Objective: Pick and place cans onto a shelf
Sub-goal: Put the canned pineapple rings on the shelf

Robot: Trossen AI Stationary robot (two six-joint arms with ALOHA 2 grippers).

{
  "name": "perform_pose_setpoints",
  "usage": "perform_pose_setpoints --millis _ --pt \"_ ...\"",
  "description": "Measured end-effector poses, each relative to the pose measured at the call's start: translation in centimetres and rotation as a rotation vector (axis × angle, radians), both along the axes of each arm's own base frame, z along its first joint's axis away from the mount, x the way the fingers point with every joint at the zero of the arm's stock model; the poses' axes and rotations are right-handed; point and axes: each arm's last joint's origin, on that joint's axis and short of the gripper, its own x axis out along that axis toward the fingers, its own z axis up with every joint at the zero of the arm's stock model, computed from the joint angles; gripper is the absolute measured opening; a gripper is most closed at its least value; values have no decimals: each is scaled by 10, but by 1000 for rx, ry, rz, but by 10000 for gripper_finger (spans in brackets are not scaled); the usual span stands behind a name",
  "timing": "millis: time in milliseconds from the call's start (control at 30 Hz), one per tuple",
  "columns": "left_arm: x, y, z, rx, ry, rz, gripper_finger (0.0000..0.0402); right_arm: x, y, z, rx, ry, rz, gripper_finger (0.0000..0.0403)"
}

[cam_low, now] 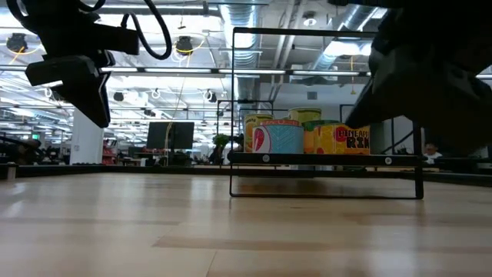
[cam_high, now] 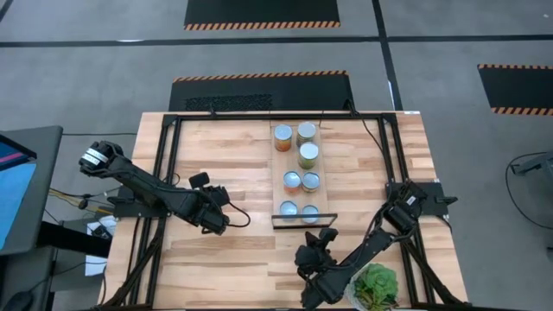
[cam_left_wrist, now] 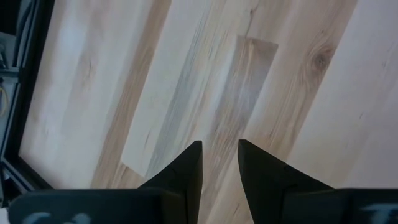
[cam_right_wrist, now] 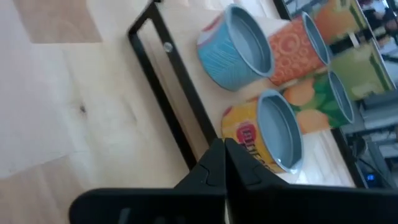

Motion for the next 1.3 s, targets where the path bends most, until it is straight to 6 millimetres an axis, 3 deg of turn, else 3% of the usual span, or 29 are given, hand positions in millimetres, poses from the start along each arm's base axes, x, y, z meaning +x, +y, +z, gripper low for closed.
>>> perform_pose_setpoints --millis 600,1300 --pt "1 0 0 6 -6 -7 91 9 -23 1 75 -125 -241 7" --pt "2 -1 0 -1 -20 -7 91 10 -31 3 67 -158 -299 7"
